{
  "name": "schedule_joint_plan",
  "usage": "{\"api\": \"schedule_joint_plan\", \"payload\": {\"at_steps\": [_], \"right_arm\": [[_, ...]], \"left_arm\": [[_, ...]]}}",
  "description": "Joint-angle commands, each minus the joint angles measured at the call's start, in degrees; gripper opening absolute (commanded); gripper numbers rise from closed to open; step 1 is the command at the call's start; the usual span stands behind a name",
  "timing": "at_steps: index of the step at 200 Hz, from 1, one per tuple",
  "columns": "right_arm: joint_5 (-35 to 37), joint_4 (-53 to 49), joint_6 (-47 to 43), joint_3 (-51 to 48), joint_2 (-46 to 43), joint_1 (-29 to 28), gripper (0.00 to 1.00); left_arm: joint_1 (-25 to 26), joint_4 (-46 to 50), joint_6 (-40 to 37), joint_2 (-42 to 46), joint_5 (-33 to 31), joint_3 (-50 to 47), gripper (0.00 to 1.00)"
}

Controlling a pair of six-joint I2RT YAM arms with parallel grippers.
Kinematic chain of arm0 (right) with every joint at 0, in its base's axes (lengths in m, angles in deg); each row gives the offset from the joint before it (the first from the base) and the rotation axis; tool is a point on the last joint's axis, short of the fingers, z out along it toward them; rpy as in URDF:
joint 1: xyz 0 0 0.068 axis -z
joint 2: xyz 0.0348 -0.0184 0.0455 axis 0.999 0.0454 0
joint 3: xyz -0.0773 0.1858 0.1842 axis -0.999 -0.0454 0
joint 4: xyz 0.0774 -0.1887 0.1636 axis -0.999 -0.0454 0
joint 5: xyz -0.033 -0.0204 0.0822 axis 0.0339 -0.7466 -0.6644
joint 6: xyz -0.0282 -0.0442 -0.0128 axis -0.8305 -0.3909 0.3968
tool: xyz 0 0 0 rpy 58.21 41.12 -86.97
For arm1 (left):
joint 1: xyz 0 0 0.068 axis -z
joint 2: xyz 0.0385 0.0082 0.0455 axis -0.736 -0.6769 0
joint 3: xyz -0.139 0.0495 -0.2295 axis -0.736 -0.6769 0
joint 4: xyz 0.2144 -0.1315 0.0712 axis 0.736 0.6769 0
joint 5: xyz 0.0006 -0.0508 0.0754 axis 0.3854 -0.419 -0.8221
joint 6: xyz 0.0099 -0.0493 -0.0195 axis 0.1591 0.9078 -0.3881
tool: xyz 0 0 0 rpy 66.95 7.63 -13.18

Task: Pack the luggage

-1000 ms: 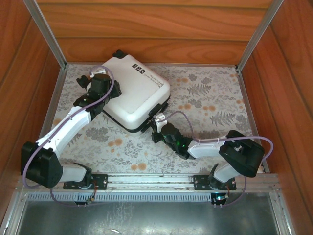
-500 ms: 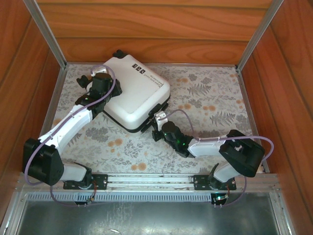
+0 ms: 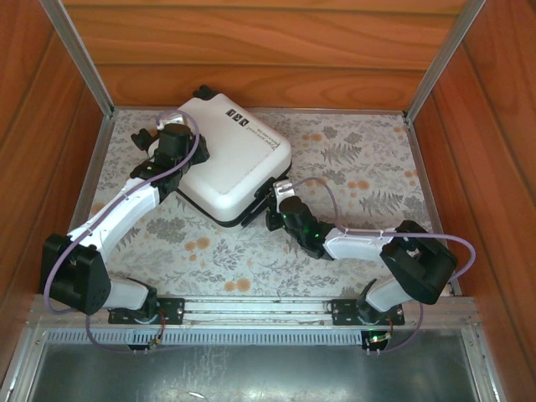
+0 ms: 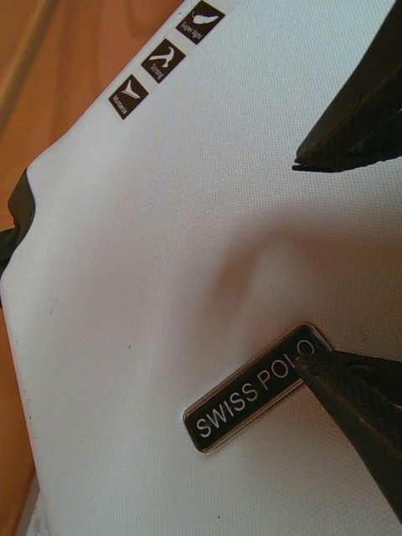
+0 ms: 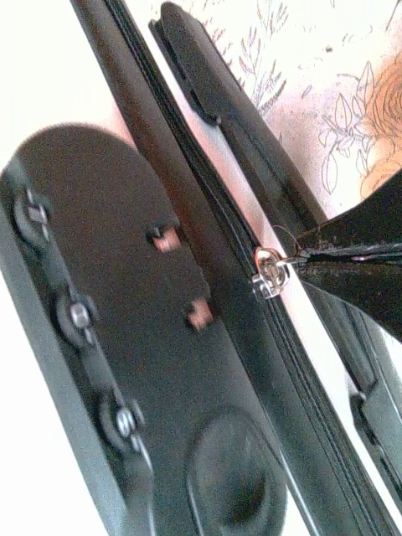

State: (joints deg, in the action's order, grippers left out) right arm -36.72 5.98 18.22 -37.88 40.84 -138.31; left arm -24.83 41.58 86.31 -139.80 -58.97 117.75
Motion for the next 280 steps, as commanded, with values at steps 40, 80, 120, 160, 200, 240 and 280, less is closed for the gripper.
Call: {"api": "schedule_joint_plan", "payload": {"at_steps": [40, 80, 120, 160, 200, 240, 280], "right_arm": [[-5.1, -13.0, -2.2, 3.3, -4.1, 12.8, 0.0], [-12.2, -17.7, -6.2, 5.3, -4.7, 20.0, 0.0], [-21.6, -28.2, -8.3, 13.5, 1.5, 26.8, 0.0], [-22.6, -27.2, -10.2, 16.1, 4.8, 29.0, 0.0], [-22.7, -22.7, -13.1, 17.6, 7.1, 31.4, 0.0], [-23.2, -25.0, -11.9, 23.2, 11.5, 33.7, 0.0], [-23.8, -25.5, -10.8, 27.6, 13.9, 34.8, 0.0]], "left_arm": [[-1.0, 21.3, 1.4, -5.9, 1.4, -7.2, 0.62], [-1.0, 21.3, 0.5, -5.9, 2.1, -7.1, 0.62], [-1.0, 21.2, -0.2, -5.5, 2.9, -7.6, 0.61], [-0.9, 21.3, -1.2, -4.4, 2.8, -8.2, 0.61], [-1.0, 21.2, -1.8, -4.1, 2.7, -8.4, 0.61], [-0.7, 21.2, -1.9, -4.1, 3.0, -8.5, 0.61], [-0.6, 21.2, -2.2, -4.3, 2.3, -8.6, 0.61]]}}
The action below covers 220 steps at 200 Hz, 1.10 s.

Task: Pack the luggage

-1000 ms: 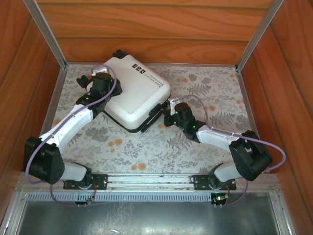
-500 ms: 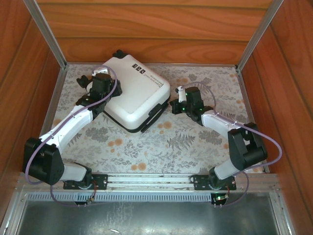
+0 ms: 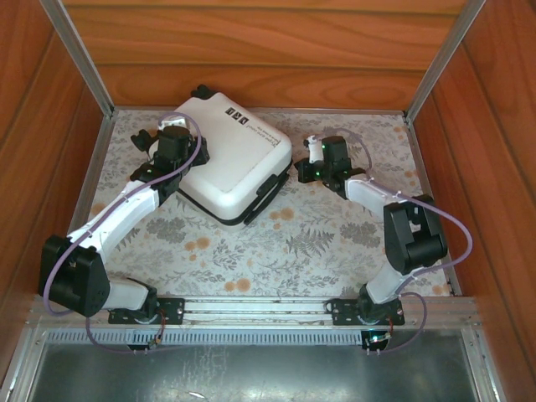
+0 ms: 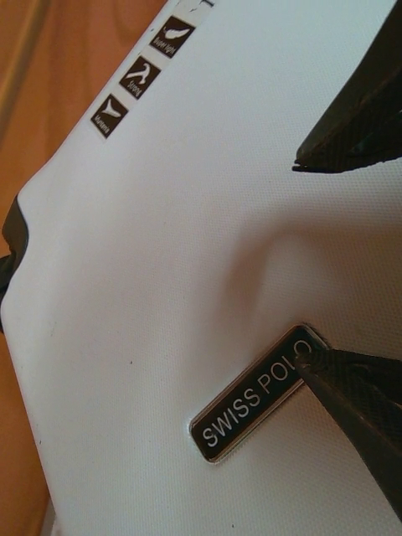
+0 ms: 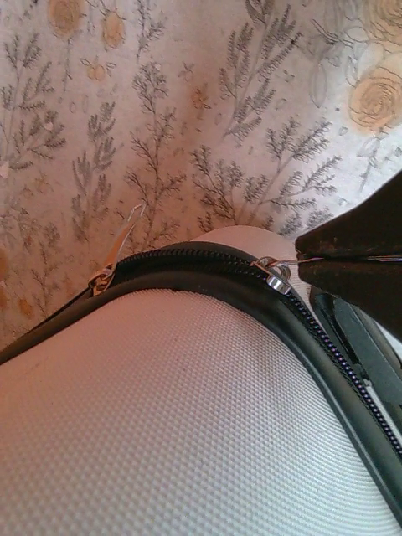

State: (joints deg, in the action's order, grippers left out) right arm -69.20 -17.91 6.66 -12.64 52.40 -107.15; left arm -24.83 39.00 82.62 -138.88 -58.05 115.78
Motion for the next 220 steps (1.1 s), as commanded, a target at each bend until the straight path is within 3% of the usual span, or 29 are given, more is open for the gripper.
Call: {"api": "schedule_joint_plan", "payload": {"at_steps": [1, 75, 86, 104, 112, 135, 146, 156, 192, 220], "right_arm": [[8.6, -1.6, 0.7, 2.5, 2.4, 3.7, 0.0], [5.1, -4.3, -1.3, 10.2, 7.3, 4.6, 0.0], [6.1, -4.5, -0.9, 10.4, 7.2, 4.8, 0.08], [6.8, -6.1, 0.3, 11.2, 6.9, 5.9, 0.34], [6.5, -7.5, 1.3, 12.4, 6.8, 6.5, 0.38], [3.0, -12.1, 2.4, 17.9, 7.8, 8.7, 0.37], [-0.1, -14.4, 2.3, 21.6, 9.0, 9.4, 0.34], [-3.2, -15.7, 1.8, 24.9, 10.2, 9.8, 0.32], [-13.6, -22.9, 2.4, 39.4, 17.5, 9.8, 0.28], [-18.8, -28.4, 3.8, 48.0, 23.2, 8.3, 0.26]], "left_arm": [[-0.6, 23.8, 1.5, -5.2, 1.4, -6.6, 0.61], [-0.4, 23.8, 1.1, -6.1, 0.8, -6.3, 0.61], [-0.4, 23.8, 1.0, -5.6, 0.4, -6.3, 0.61], [-0.1, 23.8, 1.1, -2.8, -0.9, -6.4, 0.62], [0.1, 23.8, 1.3, -0.9, -2.0, -6.6, 0.65], [0.2, 23.8, 2.7, 6.9, -6.4, -7.4, 0.7], [0.2, 23.8, 3.6, 11.1, -8.9, -8.2, 0.87], [0.1, 23.9, 4.6, 15.2, -11.8, -9.2, 0.91], [-0.4, 24.6, 13.3, 26.6, -22.7, -16.0, 0.92], [-3.3, 25.9, 24.2, 30.6, -23.0, -22.0, 0.88]]}}
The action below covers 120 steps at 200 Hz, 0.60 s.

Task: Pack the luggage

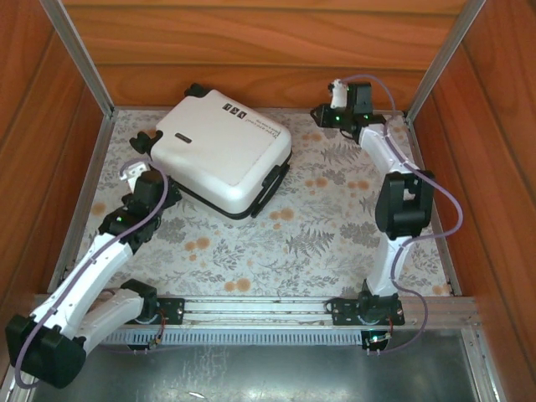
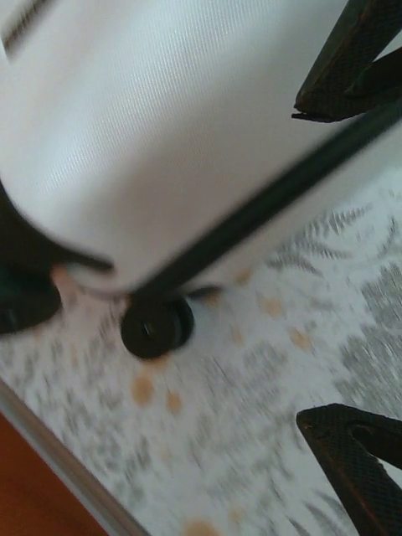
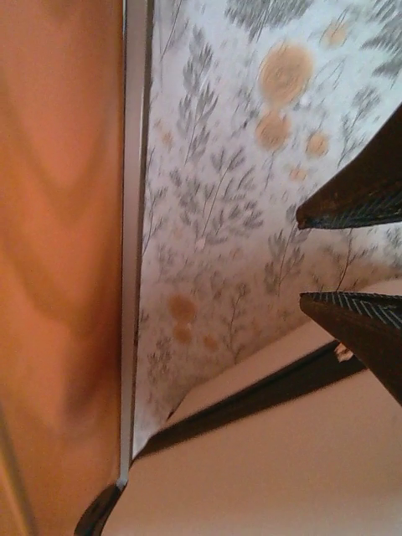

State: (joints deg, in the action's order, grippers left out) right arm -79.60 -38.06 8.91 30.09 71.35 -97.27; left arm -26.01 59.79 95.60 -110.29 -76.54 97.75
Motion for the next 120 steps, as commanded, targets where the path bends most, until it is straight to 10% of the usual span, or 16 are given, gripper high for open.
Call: {"api": "schedule_joint_plan", "payload": {"at_steps": [1, 70, 120], "right_arm": [[-8.4, -8.3, 1.5, 5.4, 4.5, -1.7, 0.25], [-15.2, -14.1, 0.0, 14.8, 14.0, -9.9, 0.27], [-25.1, -3.3, -10.6, -2.5, 3.5, -16.3, 0.24]], "left_arm": [[-2.3, 5.1, 11.6, 2.1, -4.4, -4.2, 0.88], [-13.5, -4.7, 10.1, -11.6, 10.3, -5.7, 0.87], [-22.0, -7.7, 4.4, -17.1, 13.8, 0.7, 0.88]]}}
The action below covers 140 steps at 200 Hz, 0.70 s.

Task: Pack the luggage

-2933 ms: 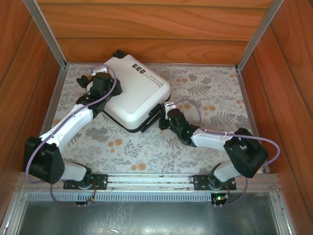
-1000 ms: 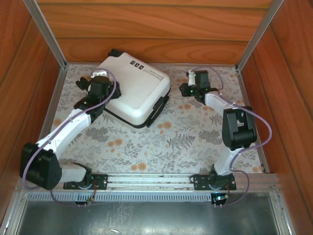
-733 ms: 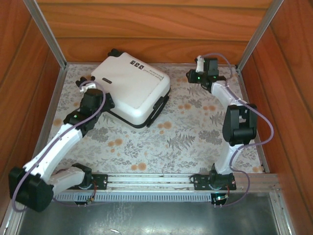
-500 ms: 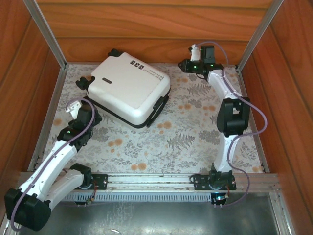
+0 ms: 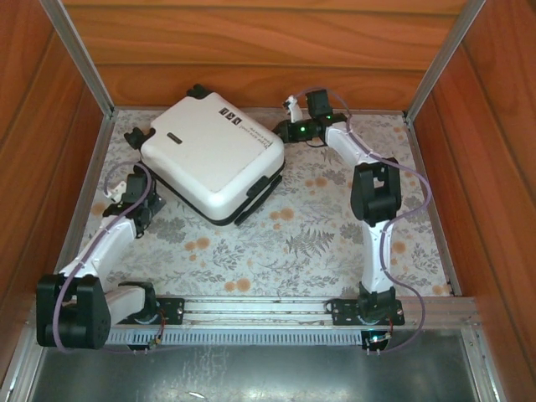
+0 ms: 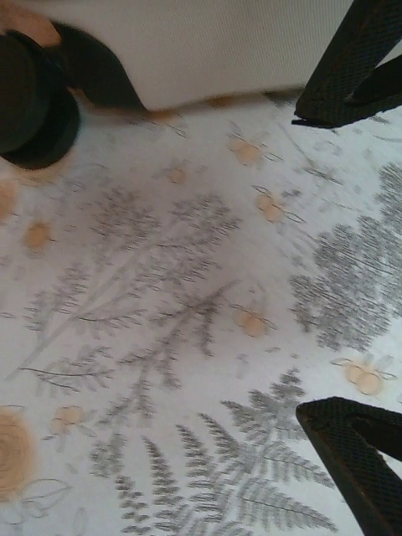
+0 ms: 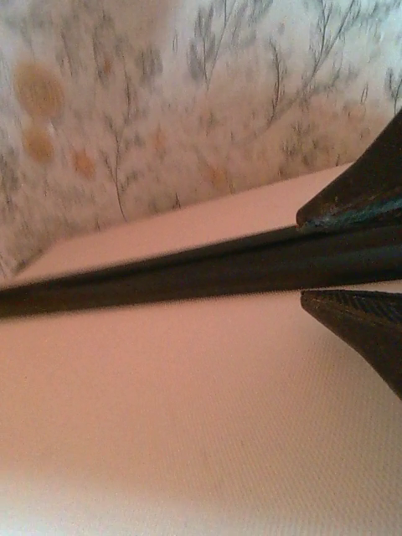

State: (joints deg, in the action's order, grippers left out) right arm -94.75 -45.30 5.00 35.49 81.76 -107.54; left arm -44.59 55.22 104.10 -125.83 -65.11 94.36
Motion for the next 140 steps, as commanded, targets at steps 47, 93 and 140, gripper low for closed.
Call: {"api": "schedule_joint_plan", "payload": {"at_steps": [47, 93, 140], "right_arm": [[-9.8, 17.3, -8.2, -24.0, -15.0, -13.4, 0.24], [-2.8, 19.9, -7.6, -28.7, -17.9, -20.6, 0.24], [16.3, 23.6, -3.2, -36.5, -25.6, -22.6, 0.25]], "left_arm": [[-8.7, -5.6, -13.0, -18.0, 19.2, 15.2, 0.88], [-1.0, -4.5, -17.3, -27.6, 24.9, 21.3, 0.84], [6.1, -5.2, -15.5, -28.3, 22.5, 20.6, 0.84]]}}
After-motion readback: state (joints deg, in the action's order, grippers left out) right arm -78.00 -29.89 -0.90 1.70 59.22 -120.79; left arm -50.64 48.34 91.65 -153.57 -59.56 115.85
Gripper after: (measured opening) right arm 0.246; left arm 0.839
